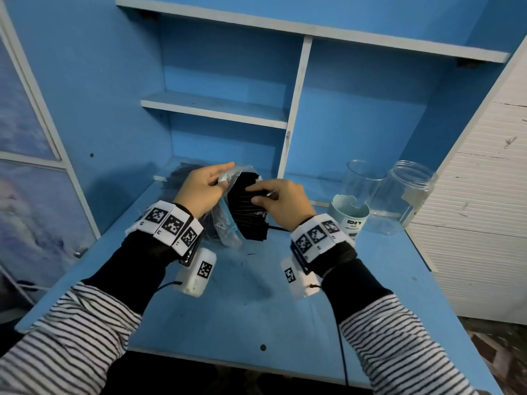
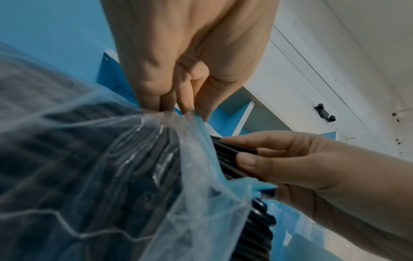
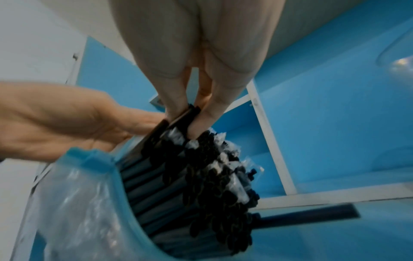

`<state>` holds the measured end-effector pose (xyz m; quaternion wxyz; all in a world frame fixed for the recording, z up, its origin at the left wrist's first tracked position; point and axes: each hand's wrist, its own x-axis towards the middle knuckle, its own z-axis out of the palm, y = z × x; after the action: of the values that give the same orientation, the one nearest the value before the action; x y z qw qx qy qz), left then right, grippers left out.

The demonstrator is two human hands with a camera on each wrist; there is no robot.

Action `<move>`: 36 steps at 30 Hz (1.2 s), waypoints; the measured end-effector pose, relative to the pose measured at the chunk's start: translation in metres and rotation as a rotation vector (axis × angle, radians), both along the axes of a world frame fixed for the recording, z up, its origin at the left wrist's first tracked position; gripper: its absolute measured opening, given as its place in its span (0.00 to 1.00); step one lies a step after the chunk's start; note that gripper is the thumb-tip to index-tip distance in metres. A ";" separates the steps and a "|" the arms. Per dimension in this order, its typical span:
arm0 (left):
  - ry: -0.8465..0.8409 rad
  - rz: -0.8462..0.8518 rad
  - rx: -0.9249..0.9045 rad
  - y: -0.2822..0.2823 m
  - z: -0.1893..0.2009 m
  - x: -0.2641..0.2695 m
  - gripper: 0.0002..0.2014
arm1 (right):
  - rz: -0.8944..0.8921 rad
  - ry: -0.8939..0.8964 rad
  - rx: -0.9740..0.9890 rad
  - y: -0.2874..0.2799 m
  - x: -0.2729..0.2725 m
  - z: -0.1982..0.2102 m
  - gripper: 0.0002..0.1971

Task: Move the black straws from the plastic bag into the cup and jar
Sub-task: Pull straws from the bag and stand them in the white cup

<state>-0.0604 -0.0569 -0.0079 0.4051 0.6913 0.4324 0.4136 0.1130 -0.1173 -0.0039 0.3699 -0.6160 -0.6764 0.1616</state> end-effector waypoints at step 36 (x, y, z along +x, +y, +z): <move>0.107 0.011 0.030 -0.001 0.000 0.005 0.22 | 0.141 0.427 -0.037 0.002 0.020 -0.024 0.11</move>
<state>-0.0550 -0.0574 -0.0082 0.3688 0.7160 0.4511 0.3845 0.1334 -0.1155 -0.0278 0.4813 -0.5258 -0.6209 0.3261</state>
